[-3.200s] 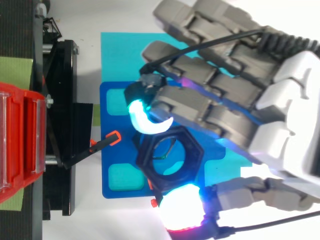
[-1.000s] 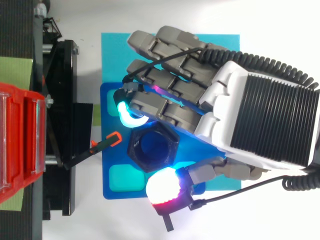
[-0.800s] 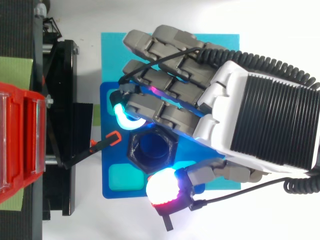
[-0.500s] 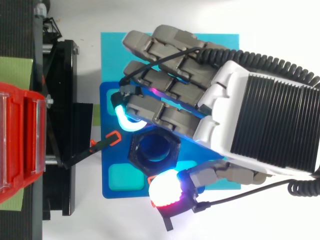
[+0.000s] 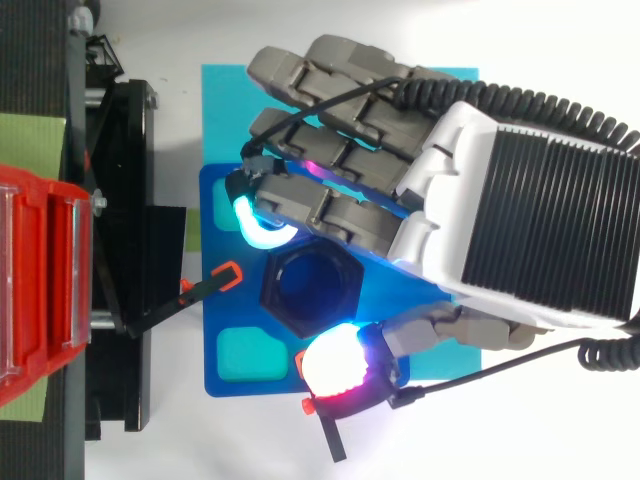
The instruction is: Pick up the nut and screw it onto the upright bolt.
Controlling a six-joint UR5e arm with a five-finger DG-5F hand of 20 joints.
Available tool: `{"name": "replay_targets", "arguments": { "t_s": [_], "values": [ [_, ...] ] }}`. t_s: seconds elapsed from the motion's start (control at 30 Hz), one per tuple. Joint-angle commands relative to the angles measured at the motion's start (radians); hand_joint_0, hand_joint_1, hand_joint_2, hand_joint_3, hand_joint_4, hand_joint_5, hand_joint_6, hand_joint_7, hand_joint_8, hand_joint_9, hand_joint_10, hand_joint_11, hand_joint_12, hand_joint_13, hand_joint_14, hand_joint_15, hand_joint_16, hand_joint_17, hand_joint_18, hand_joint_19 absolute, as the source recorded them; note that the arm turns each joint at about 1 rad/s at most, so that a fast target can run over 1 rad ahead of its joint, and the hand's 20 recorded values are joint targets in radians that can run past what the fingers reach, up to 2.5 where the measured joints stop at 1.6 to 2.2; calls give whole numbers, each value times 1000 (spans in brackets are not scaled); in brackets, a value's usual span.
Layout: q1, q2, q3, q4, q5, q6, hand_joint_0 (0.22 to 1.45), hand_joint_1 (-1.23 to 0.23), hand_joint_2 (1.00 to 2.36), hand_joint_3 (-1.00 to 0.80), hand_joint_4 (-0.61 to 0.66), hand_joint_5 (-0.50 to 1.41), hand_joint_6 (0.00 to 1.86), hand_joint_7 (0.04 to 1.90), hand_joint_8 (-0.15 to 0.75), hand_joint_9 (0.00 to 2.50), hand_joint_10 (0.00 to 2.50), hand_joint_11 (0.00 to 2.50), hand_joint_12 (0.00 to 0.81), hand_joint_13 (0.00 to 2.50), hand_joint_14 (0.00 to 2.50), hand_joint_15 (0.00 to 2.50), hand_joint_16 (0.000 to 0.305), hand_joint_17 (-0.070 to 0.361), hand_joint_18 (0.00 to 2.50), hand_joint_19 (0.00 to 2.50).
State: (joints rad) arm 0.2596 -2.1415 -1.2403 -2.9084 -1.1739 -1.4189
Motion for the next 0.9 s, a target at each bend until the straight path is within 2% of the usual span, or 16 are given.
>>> {"name": "replay_targets", "arguments": {
  "t_s": [0.0, 0.37, 0.87],
  "values": [
    [-5, 0, -1, 0, -3, 0, 534, -591, 1000, -500, 286, -142, 501, 1183, 302, 481, 0, 0, 362, 405, 0, 0, 45, 102, 312, 0],
    [-16, 0, -1, 0, -26, 0, 533, -590, 1000, -500, 286, -142, 501, 1177, 305, 481, 0, 0, 363, 405, 0, 0, 46, 102, 310, 0],
    [-30, -1, -2, 0, -27, 0, 533, -590, 1000, -500, 285, -142, 502, 1180, 304, 481, 0, 0, 362, 404, 0, 0, 46, 102, 309, 0]
  ]
}}
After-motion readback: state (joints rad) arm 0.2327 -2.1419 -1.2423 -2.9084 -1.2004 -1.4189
